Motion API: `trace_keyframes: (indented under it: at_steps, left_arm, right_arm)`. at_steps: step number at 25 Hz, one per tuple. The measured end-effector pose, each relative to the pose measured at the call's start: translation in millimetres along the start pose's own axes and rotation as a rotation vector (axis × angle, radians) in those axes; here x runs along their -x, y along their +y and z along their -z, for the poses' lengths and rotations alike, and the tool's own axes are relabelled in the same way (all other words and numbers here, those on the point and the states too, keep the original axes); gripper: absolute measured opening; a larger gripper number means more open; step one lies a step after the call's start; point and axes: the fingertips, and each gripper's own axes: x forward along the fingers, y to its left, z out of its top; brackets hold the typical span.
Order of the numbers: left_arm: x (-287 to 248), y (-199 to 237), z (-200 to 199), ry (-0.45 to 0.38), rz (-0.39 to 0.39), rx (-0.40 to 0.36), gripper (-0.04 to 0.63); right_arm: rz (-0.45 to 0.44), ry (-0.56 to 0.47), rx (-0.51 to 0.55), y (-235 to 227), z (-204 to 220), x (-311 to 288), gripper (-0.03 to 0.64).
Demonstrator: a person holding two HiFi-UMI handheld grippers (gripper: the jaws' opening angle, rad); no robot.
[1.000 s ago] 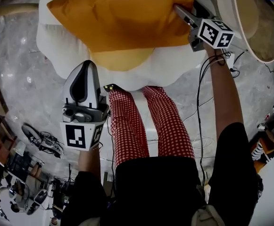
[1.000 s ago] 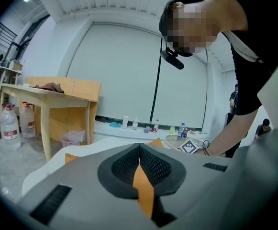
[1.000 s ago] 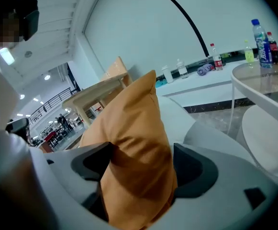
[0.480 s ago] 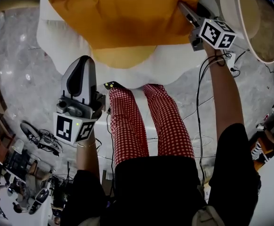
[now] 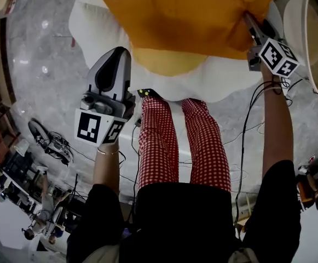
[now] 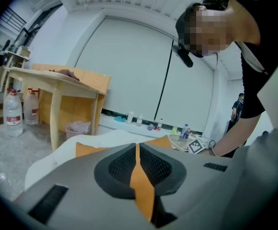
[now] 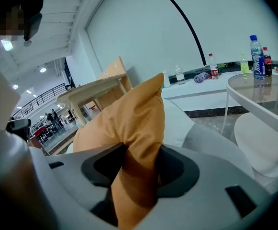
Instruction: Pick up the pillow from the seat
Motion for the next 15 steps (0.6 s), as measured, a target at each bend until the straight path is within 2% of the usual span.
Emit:
trace_keyframes:
  at_steps: [4, 8, 15]
  left_arm:
    - [1.3, 38.9, 9.8, 0.03, -0.044, -0.012, 0.042]
    - [-2.6, 63.4, 15.5, 0.029, -0.054, 0.016, 0.069]
    - [-22.4, 97.2, 31.4, 0.076, -0.062, -0.054, 0.11]
  right_arm:
    - [0.003, -0.005, 0.005, 7.4, 5.1, -7.0, 0.229]
    - [0.021, -0.008, 0.018, 9.0, 4.6, -4.7, 0.229]
    - [0.043, -0.028, 0.021, 9.6, 4.3, -3.7, 0.229]
